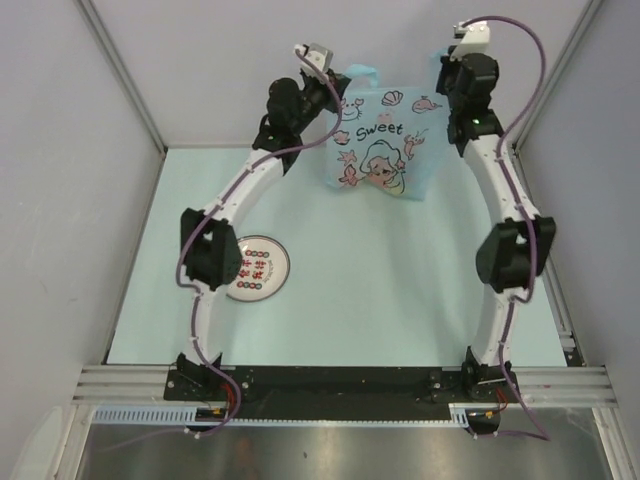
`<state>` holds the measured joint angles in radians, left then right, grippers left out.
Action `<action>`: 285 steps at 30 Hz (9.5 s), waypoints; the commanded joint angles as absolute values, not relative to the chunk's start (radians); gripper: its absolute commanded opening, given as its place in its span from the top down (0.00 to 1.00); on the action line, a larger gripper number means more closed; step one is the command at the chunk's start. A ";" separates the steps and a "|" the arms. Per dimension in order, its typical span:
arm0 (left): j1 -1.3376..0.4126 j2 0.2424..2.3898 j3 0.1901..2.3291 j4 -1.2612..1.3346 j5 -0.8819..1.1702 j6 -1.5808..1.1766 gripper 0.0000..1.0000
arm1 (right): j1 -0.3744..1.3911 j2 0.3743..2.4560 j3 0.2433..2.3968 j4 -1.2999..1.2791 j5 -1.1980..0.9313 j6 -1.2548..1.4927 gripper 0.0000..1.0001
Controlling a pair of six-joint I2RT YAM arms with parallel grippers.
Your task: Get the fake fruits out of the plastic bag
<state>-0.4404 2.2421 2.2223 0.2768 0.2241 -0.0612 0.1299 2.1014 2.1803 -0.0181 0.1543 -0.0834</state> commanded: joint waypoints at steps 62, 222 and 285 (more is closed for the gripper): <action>-0.819 1.648 1.579 -0.491 0.307 0.704 0.25 | 0.181 1.132 1.265 -0.437 -0.054 -0.117 0.50; -0.048 1.588 0.881 -0.390 0.377 -0.382 0.75 | 0.692 1.807 1.559 -0.287 -0.361 0.078 0.55; -0.322 1.463 1.598 -0.337 0.660 -0.152 0.08 | 0.379 1.301 1.475 -0.350 -0.382 0.104 0.14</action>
